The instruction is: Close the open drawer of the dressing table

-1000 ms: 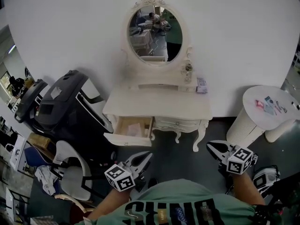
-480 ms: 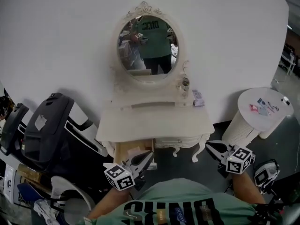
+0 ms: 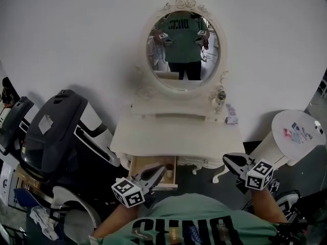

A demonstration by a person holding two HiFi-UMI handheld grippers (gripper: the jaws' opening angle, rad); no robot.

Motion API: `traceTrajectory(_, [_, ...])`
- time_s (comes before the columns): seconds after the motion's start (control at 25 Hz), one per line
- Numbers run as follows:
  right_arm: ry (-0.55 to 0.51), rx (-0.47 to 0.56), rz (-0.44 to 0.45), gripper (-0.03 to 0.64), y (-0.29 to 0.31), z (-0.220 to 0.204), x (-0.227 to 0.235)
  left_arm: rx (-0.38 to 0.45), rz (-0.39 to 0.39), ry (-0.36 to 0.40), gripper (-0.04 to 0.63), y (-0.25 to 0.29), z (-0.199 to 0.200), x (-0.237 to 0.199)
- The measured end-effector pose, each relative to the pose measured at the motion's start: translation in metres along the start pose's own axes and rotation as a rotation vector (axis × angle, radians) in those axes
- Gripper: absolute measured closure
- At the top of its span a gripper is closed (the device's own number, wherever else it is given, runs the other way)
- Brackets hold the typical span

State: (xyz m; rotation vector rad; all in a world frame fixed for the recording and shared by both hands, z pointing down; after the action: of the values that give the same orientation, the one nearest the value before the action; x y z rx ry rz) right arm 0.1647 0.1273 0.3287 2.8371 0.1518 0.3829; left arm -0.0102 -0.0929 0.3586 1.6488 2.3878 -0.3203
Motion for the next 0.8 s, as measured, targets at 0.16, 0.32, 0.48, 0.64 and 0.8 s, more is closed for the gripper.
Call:
traceTrajectory(0.16, [-0.010,-0.026,0.098,0.606,0.028,0.008,0.026,0.003,0.090,0.000,0.588,0.011,-0.002,-0.013])
traceTrajectory(0.32, [-0.035,-0.051,0.211,0.606,0.048,0.012,0.072,0.016,0.199,0.015,0.588,0.042,-0.006,-0.018])
traceTrajectory(0.48, [-0.044,-0.071,0.318,0.606,0.056,0.028,0.123,0.044,0.277,-0.023,0.588,0.089,-0.010,-0.006])
traceTrajectory(0.64, [-0.043,-0.088,0.426,0.606,0.066,0.039,0.160,0.053,0.352,-0.015,0.588,0.127,-0.011,0.009])
traceTrajectory(0.8, [-0.048,-0.125,0.538,0.606,0.081,0.034,0.168,0.054,0.451,-0.012,0.588,0.134,-0.019,0.027])
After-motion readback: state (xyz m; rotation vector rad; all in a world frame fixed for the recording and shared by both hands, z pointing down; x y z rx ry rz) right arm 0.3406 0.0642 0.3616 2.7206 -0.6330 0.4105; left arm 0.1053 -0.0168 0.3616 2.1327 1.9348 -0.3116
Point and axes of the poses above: the fingertips, and each gripper's own axes: y forward along the fingers, x to its right, z out of its top, the point moved 4 cm from there along -y, backward along the fingers, and after that the axes turned 7 degrees about y, right-handed, at the moved point
